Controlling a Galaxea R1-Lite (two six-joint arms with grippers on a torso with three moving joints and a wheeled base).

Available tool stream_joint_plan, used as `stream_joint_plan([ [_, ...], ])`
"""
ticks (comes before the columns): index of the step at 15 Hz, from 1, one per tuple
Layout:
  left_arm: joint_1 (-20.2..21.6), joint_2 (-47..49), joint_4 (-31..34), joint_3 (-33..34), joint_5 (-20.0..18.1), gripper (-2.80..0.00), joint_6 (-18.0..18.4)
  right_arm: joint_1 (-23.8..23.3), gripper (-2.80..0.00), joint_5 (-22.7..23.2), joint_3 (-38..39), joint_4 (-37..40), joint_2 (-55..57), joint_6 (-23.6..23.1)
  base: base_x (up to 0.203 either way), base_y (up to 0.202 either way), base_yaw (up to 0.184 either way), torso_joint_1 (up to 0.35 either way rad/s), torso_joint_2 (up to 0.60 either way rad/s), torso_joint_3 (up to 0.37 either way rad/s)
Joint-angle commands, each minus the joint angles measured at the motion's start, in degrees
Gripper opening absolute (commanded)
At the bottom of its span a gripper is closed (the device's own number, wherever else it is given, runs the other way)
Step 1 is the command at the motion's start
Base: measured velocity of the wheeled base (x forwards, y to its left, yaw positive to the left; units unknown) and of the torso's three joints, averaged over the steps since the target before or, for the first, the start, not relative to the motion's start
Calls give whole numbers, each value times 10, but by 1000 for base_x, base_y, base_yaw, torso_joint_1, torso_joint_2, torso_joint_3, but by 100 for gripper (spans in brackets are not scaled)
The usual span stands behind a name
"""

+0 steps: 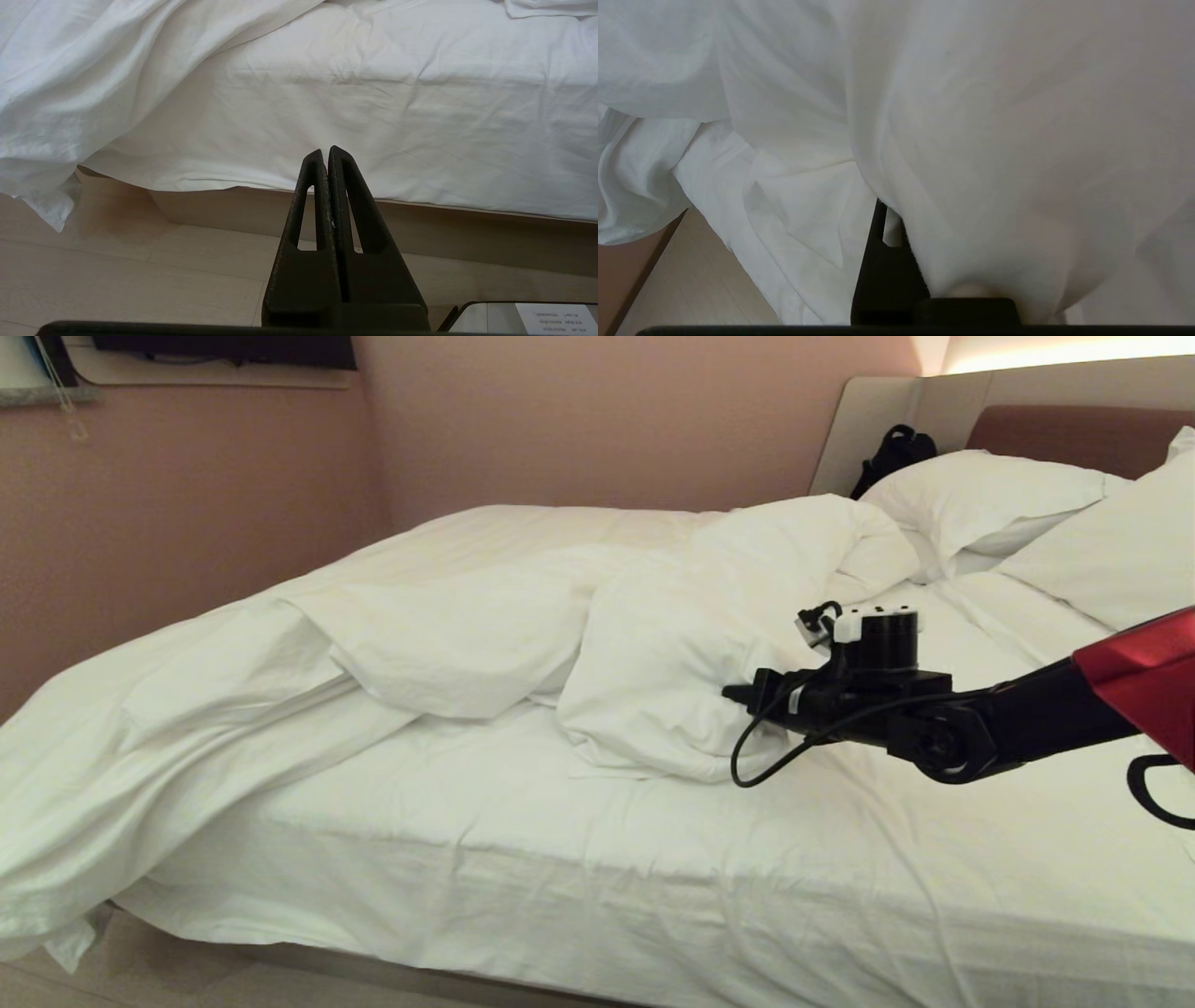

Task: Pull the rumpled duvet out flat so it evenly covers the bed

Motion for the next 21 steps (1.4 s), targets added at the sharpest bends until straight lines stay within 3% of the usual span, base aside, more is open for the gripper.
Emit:
stream_joint_plan([
  [1,0,0,0,0,0,-280,0,0,-280,1,3,16,-18,2,0,0,0,0,0,0],
  [7,0,0,0,0,0,-280,0,-1,-280,-13,-5,101,-52,-5,0,0,0,0,0,0],
  [14,0,0,0,0,0,-280,0,-2,-280,-31,14,116,-78,-6,0,0,0,0,0,0],
  [17,0,0,0,0,0,-280,0,-18,-280,-33,31,137,-99,-6,0,0,0,0,0,0],
  [21,0,0,0,0,0,-280,0,-46,-280,-36,34,222,-135,-5,0,0,0,0,0,0],
])
